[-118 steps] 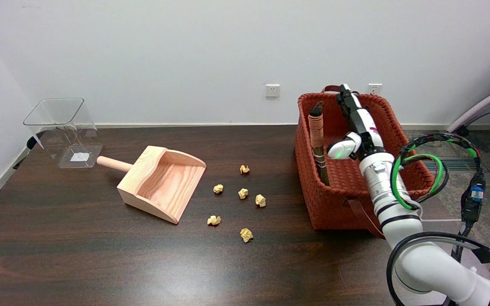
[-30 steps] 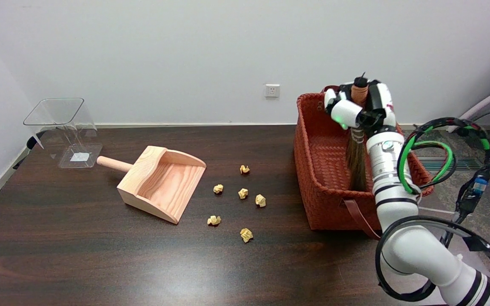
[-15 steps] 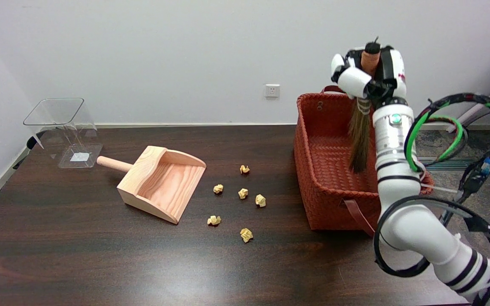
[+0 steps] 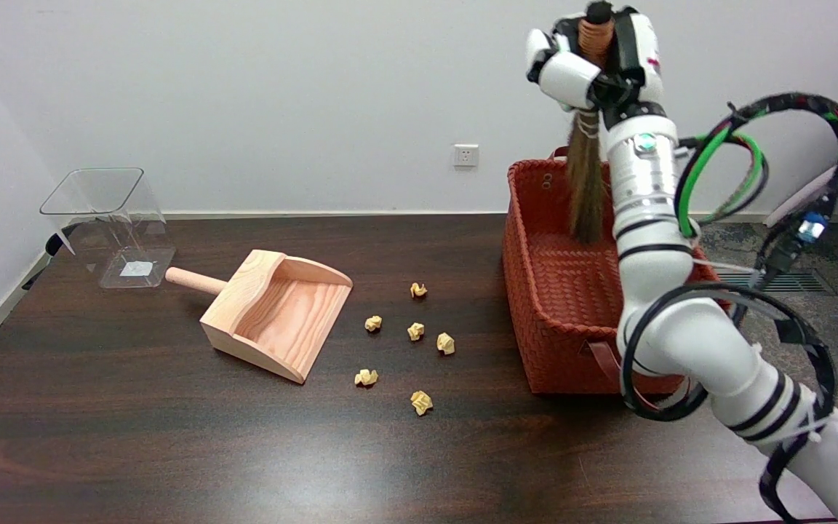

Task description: Pick up the broom in the basket.

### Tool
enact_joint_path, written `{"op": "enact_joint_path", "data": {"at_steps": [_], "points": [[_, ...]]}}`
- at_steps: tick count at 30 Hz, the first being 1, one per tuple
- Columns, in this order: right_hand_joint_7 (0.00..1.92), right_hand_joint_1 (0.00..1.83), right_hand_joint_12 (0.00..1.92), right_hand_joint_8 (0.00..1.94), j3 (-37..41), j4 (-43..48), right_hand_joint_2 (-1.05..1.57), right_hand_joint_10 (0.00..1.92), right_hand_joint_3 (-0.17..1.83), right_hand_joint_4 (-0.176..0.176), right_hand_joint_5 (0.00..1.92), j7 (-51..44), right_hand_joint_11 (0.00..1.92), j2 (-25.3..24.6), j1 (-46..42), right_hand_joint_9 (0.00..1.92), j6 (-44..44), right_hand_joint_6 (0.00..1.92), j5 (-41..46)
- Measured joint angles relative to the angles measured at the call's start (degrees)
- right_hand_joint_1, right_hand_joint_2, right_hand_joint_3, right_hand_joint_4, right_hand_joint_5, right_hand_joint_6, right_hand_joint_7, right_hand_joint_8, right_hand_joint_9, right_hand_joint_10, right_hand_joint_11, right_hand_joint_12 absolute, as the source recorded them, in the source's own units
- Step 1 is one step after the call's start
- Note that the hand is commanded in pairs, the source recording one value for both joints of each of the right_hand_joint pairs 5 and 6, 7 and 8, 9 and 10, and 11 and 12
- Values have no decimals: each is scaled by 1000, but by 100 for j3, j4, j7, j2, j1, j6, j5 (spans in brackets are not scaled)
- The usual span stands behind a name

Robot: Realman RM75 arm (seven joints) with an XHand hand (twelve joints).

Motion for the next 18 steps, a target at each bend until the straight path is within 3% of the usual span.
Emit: {"op": "enact_joint_path", "data": {"at_steps": [9,18], "points": [[1920,1273,1920,1920,-671,-3,824,1920,803,0,1920,-659,1920,-134,775,1920,-83,1920,486],[1920,1270,1920,1920,-1262,17,826,1920,804,0,1920,-1362,1920,-751,1107,1920,-100,1920,709]]}}
